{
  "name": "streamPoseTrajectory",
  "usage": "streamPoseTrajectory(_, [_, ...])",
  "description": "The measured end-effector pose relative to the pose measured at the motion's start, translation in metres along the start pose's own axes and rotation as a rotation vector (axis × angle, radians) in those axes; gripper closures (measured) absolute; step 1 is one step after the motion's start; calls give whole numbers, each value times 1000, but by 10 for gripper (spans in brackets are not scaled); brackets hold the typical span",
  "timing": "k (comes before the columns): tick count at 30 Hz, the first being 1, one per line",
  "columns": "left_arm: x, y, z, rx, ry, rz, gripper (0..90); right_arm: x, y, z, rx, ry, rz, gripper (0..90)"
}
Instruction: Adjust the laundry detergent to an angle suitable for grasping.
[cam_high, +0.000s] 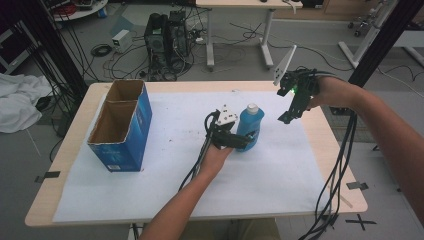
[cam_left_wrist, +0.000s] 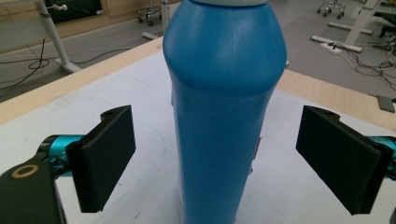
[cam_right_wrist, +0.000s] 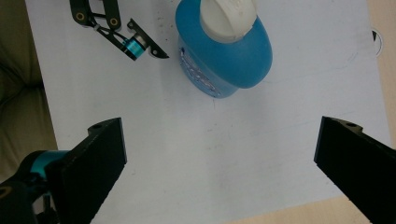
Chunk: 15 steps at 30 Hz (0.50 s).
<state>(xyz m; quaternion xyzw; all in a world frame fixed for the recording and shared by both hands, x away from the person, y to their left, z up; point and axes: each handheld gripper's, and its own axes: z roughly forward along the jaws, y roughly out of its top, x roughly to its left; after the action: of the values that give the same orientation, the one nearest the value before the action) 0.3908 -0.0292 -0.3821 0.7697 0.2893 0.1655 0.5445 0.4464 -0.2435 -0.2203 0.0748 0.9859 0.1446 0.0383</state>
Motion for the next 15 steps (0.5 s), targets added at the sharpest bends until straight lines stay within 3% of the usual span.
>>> streamPoseTrajectory(7, [-1, -1, 14, -13, 2, -6, 118, -1, 0, 0, -11, 2, -8, 13])
streamPoseTrajectory(15, [0, -2, 26, -25, -29, -33, 118, -2, -1, 0, -7, 1, 11, 13])
